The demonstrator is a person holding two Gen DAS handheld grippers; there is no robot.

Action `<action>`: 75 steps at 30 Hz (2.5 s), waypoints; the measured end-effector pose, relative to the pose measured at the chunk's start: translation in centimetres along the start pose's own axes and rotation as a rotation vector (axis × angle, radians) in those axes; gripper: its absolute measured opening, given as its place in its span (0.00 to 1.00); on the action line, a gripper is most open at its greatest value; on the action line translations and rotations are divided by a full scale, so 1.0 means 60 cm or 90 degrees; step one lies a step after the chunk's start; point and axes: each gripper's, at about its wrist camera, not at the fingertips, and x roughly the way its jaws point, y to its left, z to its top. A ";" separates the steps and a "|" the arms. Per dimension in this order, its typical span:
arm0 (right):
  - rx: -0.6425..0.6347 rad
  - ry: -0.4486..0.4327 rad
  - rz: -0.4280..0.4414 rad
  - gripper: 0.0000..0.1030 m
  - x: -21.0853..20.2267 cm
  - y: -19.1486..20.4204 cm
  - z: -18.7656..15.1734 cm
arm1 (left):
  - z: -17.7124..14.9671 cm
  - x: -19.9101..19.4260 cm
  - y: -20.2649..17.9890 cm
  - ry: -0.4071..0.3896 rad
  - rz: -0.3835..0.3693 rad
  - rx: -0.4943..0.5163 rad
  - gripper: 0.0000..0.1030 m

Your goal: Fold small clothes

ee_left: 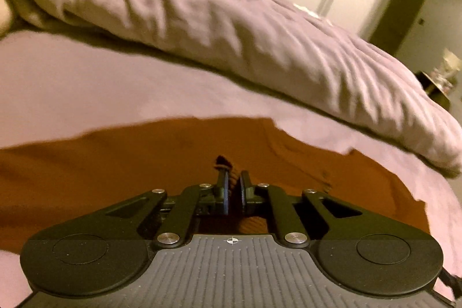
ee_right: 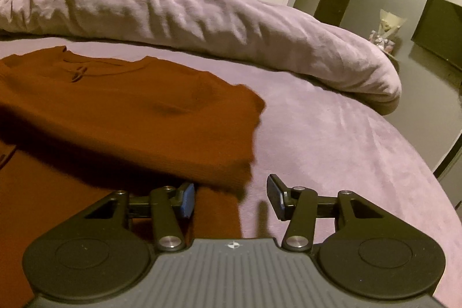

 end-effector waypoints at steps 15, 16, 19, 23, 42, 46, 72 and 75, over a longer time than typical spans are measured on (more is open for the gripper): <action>0.050 0.024 -0.011 0.62 0.013 -0.037 -0.004 | -0.019 0.026 0.078 0.046 0.073 -0.043 0.13; 0.051 0.021 -0.003 0.62 0.006 -0.037 -0.003 | -0.019 0.028 0.076 0.048 0.071 -0.036 0.13; 0.070 0.010 0.025 0.61 -0.018 -0.040 0.001 | -0.021 0.033 0.075 0.057 0.069 -0.034 0.17; 0.061 -0.009 0.047 0.51 -0.032 -0.022 0.008 | -0.028 0.034 0.075 0.058 0.073 -0.033 0.17; -0.018 -0.042 0.110 0.20 -0.002 0.059 0.043 | -0.028 0.040 0.046 0.071 0.113 0.050 0.21; -0.063 -0.034 0.108 0.20 0.018 0.077 0.032 | -0.029 0.039 0.051 0.078 0.119 0.056 0.32; 0.034 0.001 0.126 0.77 -0.139 0.036 -0.038 | -0.173 -0.256 0.484 -0.148 0.192 -0.573 0.77; 0.043 -0.001 0.134 0.77 -0.144 0.042 -0.032 | -0.178 -0.253 0.498 -0.161 0.190 -0.598 0.71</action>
